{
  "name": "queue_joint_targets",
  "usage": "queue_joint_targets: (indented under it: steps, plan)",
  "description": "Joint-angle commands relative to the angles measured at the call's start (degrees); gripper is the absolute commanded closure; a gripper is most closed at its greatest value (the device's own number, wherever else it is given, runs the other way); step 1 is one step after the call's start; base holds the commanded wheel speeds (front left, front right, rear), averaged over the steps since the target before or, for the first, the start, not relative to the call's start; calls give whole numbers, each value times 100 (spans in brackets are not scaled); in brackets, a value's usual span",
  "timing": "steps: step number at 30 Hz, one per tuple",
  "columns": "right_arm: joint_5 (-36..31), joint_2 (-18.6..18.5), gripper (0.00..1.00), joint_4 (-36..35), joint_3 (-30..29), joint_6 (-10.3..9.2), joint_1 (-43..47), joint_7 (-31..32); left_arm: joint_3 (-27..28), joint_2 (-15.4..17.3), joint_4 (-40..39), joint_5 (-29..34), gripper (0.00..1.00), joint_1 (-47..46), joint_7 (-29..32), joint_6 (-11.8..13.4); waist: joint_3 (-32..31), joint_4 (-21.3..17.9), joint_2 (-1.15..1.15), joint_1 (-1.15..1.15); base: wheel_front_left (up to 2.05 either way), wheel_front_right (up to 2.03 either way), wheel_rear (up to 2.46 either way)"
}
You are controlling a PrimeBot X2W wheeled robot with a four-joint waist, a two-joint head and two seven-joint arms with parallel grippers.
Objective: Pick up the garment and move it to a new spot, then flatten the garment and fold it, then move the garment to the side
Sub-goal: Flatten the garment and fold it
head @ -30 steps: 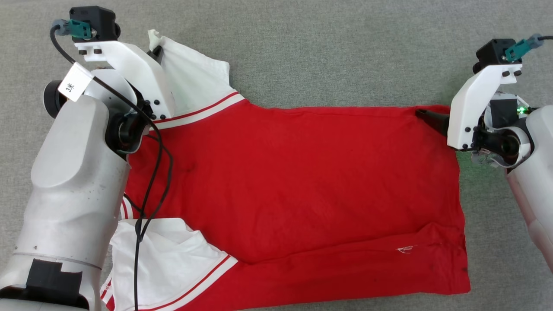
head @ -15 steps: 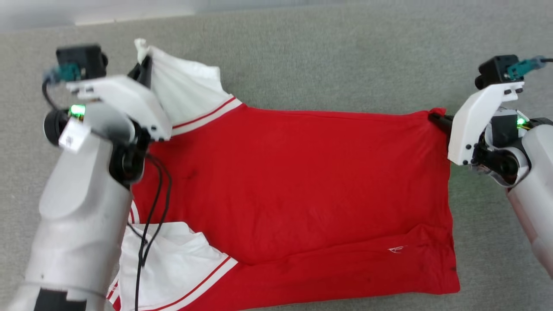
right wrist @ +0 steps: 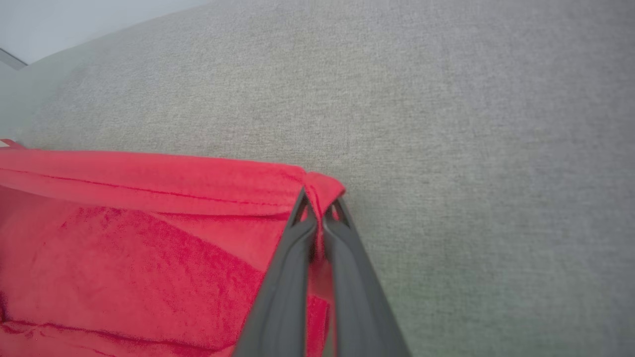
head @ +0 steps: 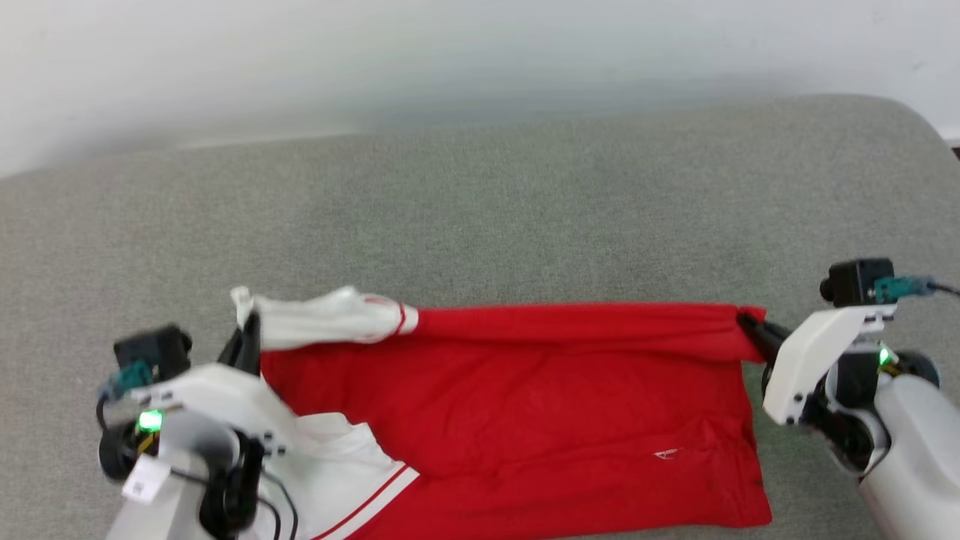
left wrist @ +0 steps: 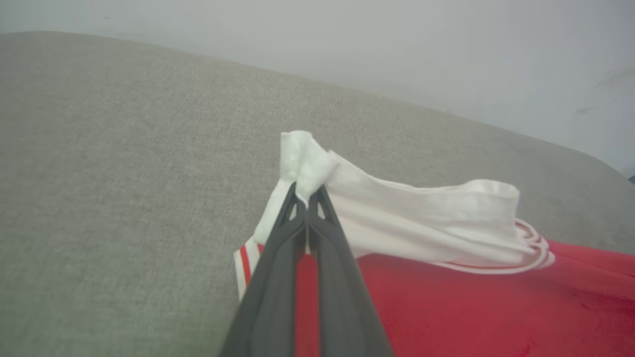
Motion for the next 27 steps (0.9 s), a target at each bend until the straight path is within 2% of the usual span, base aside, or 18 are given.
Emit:
queue_joint_targets:
  steps: [1,10,14,17,18,19,27]
  plan:
    - [-46,63,100,-42,-77,-4,267,-81,49,46,-189,-56,100,404,30,91,-205,20,0,1,0,0,0]
    - [-244,341,100,-224,-461,-4,1286,-434,68,38,-977,-310,100,1934,411,479,-474,47,0,1,0,0,0]
    - [-321,430,100,-267,-602,-4,1555,-480,23,-4,-1028,-384,100,2164,521,520,-500,56,0,1,0,0,0]
    - [-400,564,100,-314,-684,-4,1815,-444,-21,-34,-867,-451,100,2276,573,449,-518,52,0,1,0,0,0]
    - [-457,631,6,-376,-698,-3,1960,-467,-94,-64,-761,-443,50,2269,587,411,-531,49,0,1,0,0,0]
    - [-445,691,0,-410,-706,-3,2047,-456,-120,-82,-722,-425,0,2245,560,394,-540,51,0,1,0,0,0]
    - [-764,821,0,-1176,-1097,-3,2413,-1007,-263,-85,-1008,12,0,1979,-260,250,-652,72,0,1,0,0,0]
